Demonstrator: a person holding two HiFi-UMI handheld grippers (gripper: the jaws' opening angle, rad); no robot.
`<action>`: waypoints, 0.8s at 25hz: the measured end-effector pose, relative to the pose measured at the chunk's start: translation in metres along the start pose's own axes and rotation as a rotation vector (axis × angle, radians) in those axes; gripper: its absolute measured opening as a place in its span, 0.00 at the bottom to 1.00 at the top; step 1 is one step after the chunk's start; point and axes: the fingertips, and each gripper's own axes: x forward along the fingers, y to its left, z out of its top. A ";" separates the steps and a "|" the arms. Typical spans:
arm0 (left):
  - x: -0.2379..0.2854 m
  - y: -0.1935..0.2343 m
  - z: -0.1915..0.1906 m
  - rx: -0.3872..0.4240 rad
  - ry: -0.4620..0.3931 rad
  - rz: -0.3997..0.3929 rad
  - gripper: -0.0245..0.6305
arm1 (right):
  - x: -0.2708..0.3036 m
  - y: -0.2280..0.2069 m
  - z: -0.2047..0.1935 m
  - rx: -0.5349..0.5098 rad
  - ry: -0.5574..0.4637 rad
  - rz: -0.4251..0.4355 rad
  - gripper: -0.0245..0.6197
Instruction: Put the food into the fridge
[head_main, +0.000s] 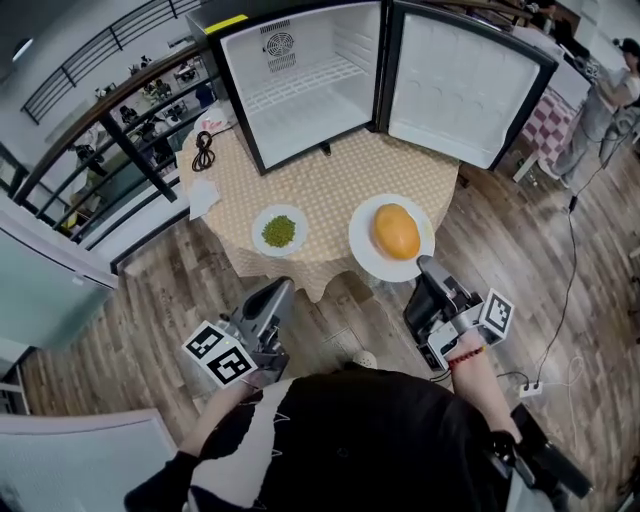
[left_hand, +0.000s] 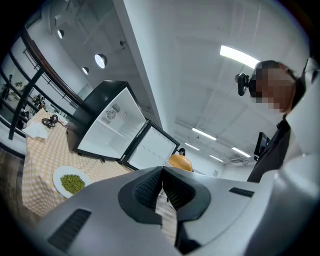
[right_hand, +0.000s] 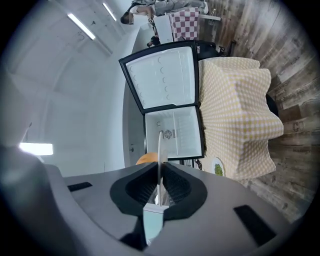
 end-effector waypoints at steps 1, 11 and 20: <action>0.009 0.001 0.002 0.003 -0.002 0.004 0.06 | 0.004 0.002 0.009 -0.002 0.003 0.005 0.10; 0.071 0.006 -0.002 0.009 -0.011 0.053 0.06 | 0.025 -0.001 0.074 0.006 0.065 -0.001 0.10; 0.084 0.003 -0.009 0.022 -0.038 0.105 0.06 | 0.034 -0.007 0.092 0.019 0.135 0.006 0.10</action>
